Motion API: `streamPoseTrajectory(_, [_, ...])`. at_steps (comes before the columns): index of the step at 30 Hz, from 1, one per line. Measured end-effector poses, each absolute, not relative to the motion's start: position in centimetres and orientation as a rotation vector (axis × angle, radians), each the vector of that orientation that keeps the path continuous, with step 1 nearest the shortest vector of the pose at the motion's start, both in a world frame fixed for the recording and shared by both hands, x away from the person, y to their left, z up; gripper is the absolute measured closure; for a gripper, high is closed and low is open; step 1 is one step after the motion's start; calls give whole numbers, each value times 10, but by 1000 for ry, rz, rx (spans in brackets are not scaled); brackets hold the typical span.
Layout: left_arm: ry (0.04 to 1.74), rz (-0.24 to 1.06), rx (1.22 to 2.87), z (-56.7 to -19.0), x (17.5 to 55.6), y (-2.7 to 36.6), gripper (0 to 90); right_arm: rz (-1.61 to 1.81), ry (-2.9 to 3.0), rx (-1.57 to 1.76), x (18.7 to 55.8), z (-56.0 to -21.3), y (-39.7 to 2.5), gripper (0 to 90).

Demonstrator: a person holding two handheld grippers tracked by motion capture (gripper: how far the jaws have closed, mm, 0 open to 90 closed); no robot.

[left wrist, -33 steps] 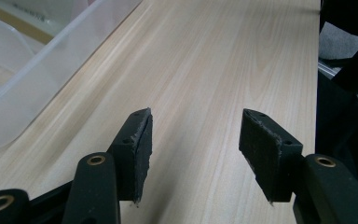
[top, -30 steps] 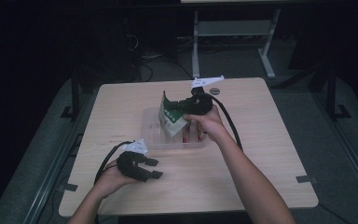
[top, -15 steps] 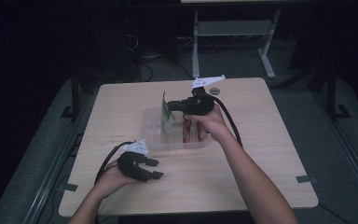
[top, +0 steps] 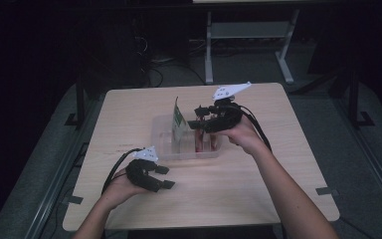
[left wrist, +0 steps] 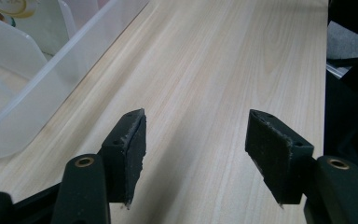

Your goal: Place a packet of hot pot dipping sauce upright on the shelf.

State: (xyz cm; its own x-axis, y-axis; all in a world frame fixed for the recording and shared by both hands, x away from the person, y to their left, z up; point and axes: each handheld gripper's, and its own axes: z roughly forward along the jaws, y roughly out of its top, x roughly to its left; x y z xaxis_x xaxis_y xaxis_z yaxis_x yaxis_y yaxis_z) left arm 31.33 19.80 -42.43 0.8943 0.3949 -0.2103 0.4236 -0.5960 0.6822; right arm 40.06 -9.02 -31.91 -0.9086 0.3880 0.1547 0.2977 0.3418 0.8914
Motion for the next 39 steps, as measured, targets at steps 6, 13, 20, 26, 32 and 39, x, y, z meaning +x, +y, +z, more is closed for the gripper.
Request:
streamPoseTrajectory(6, [576, -33, 2277, -423, 309, 197, 359, 1607, 2505, 629, 384, -322, -105, 382])
streamPoseTrajectory(13, [576, -22, 2279, -422, 307, 195, 341, 1577, 2521, 629, 364, -332, -119, 365])
streamPoseTrajectory(20, [577, 1, 2291, -421, 301, 195, 304, 1556, 2529, 617, 349, -344, -131, 347])
streamPoseTrajectory(26, [558, 55, 2295, -420, 297, 194, 271, 1541, 2539, 618, 339, -360, -142, 327])
streamPoseTrajectory(32, [574, 66, 2290, -423, 291, 196, 259, 1497, 2577, 658, 325, -383, -154, 306])
streamPoseTrajectory(39, [579, 62, 2317, -432, 284, 201, 258, 1442, 2577, 733, 307, -409, -173, 275])
